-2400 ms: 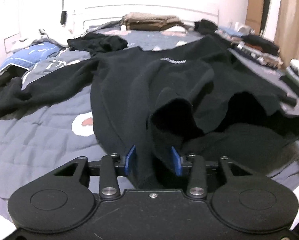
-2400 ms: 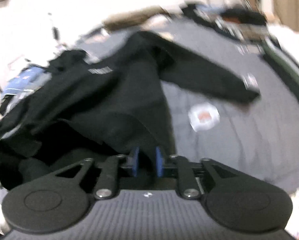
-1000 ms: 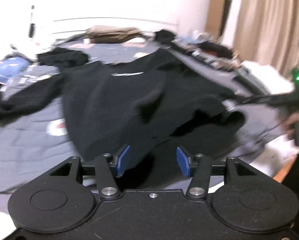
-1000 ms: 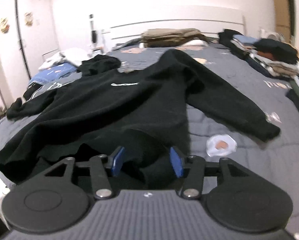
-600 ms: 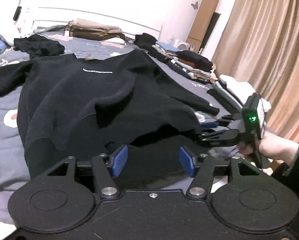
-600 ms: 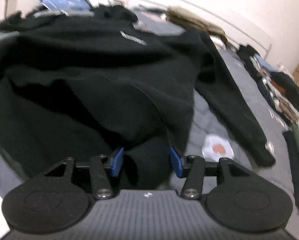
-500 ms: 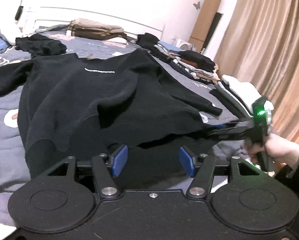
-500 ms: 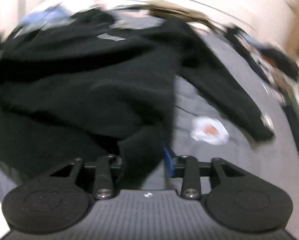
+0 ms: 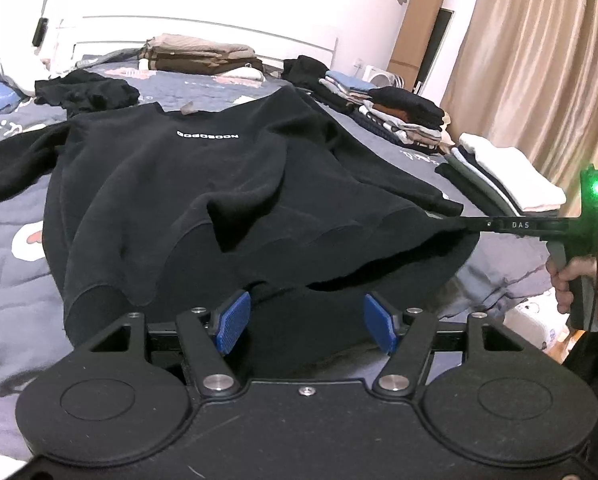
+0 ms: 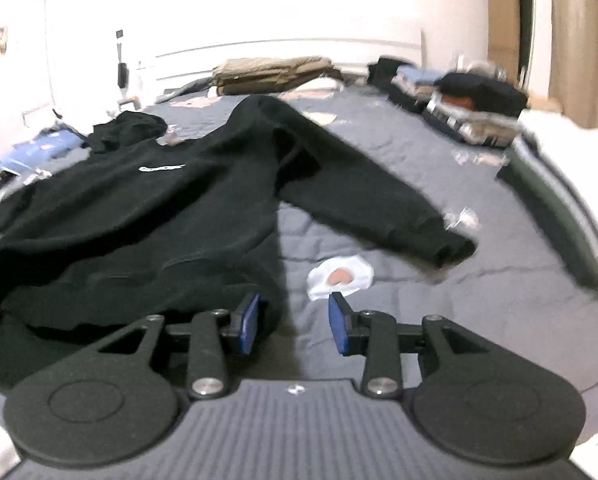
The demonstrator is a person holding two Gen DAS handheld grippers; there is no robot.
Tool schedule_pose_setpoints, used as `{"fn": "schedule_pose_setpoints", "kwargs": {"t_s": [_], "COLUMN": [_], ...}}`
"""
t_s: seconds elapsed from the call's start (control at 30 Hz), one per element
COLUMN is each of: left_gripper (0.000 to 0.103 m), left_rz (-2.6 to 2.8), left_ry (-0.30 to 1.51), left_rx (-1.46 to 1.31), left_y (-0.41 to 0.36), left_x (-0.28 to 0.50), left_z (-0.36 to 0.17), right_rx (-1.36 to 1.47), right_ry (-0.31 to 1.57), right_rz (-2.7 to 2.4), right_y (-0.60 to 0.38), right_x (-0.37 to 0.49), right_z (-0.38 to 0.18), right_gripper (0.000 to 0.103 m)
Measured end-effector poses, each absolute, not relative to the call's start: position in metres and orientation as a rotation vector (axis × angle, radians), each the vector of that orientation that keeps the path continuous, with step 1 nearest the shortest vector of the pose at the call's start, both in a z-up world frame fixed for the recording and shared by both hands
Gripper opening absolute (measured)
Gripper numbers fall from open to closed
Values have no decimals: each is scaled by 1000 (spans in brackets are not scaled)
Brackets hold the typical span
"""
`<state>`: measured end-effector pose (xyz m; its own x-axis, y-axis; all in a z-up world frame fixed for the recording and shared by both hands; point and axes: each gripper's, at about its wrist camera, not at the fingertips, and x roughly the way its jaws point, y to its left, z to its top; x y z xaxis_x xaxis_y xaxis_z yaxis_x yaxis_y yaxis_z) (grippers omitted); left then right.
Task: Fold clothes
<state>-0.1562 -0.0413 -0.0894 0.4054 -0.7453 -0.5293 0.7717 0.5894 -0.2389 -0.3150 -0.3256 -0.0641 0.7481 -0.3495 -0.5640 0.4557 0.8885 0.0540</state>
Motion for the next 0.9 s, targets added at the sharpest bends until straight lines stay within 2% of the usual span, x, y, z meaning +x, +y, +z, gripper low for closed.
{"fn": "schedule_pose_setpoints", "kwargs": {"t_s": [0.23, 0.33, 0.5, 0.63, 0.8, 0.87, 0.9], "left_gripper": [67, 67, 67, 68, 70, 70, 70], "left_rz": [-962, -964, -973, -985, -967, -958, -953], "left_ry": [650, 646, 654, 657, 656, 658, 656], "left_rx": [55, 56, 56, 71, 75, 68, 66], "left_y": [-50, -52, -58, -63, -63, -62, -62], "left_x": [-158, -160, -162, -165, -164, -162, -162], "left_z": [-90, -89, -90, -92, -93, -92, -92], "right_rx": [-64, -108, -157, -268, -500, -570, -575], "right_ry": [631, 678, 637, 724, 728, 732, 734], "right_rz": [-382, -305, -258, -228, -243, -299, -333], "right_y": [-296, -286, -273, -261, -241, -242, -246], "right_x": [-299, -297, -293, -272, -260, -255, -253], "right_z": [-76, -79, -77, -95, -115, -121, -121], "right_gripper": [45, 45, 46, 47, 47, 45, 41]}}
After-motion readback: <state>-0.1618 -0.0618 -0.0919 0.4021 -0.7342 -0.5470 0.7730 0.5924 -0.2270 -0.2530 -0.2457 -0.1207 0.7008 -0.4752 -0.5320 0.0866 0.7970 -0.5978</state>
